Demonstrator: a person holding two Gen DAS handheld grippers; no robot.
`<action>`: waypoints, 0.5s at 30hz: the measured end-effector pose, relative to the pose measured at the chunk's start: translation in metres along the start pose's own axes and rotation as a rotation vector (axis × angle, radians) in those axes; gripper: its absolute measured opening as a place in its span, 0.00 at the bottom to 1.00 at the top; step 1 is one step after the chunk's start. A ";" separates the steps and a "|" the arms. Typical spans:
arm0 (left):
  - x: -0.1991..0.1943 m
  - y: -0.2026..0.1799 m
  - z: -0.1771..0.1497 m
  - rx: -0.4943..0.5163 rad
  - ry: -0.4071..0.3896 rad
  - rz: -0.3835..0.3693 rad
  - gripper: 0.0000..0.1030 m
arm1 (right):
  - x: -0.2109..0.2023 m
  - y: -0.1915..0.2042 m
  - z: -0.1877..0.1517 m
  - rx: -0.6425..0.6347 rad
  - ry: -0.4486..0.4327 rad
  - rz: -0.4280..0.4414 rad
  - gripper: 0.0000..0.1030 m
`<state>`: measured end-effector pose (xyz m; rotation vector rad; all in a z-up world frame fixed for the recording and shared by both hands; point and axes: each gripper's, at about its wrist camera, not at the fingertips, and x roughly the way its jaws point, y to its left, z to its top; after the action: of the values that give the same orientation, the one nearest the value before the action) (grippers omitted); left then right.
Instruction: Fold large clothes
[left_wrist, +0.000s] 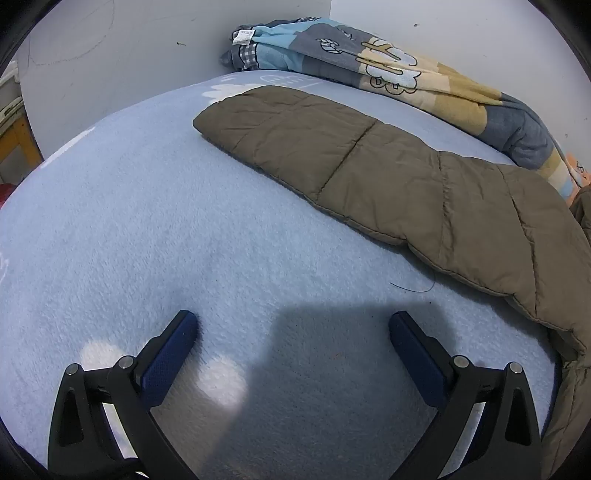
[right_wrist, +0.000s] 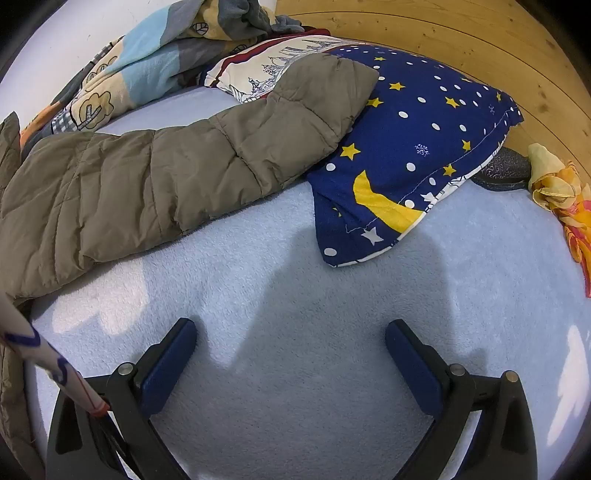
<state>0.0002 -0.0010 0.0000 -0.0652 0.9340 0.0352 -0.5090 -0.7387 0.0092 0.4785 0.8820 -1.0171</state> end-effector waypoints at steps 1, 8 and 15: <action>0.000 -0.001 0.000 0.000 0.000 0.001 1.00 | 0.000 0.000 0.000 -0.001 0.000 -0.001 1.00; 0.001 0.000 0.001 -0.002 0.001 -0.002 1.00 | 0.001 -0.007 0.004 0.003 0.006 0.004 1.00; -0.001 0.001 0.001 -0.007 -0.001 -0.010 1.00 | 0.004 -0.010 0.005 0.015 0.067 0.006 1.00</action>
<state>0.0007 0.0005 0.0015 -0.0765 0.9324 0.0288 -0.5151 -0.7490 0.0097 0.5298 0.9330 -1.0078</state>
